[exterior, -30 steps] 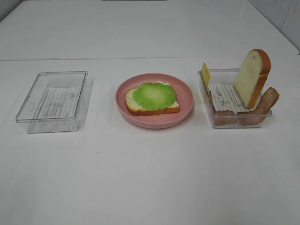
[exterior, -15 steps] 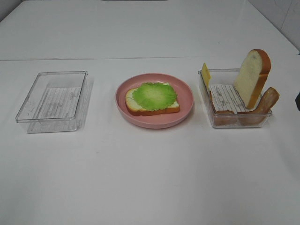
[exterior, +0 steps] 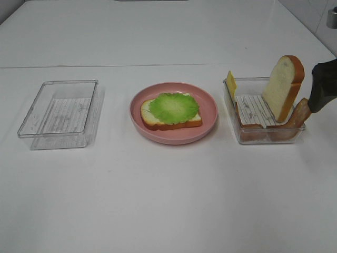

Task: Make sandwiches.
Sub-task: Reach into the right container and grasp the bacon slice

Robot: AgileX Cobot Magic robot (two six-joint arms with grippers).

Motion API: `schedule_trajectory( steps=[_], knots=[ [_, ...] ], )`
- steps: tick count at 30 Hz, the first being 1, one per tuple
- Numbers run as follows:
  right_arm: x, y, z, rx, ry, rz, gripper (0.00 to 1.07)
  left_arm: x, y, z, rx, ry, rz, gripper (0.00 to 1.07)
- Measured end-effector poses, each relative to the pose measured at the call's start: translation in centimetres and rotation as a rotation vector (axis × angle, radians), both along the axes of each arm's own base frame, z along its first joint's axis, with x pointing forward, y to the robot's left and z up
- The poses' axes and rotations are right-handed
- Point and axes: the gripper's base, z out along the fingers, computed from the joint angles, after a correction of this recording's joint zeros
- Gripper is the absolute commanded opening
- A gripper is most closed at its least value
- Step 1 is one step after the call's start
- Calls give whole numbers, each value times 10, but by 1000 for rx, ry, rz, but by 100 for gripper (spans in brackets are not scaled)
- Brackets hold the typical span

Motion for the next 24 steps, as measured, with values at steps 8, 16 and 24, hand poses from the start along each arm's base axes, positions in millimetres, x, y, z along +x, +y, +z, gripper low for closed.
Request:
schedule_trajectory(
  steps=[8, 16, 24],
  knots=[
    [35, 4, -10, 31, 13, 82, 99, 0, 0, 0, 0, 0, 0, 96],
    [57, -12, -29, 114, 33, 61, 99, 0, 0, 0, 0, 0, 0, 96],
    [68, -28, -45, 198, -11, 57, 99, 0, 0, 0, 0, 0, 0, 96]
  ],
)
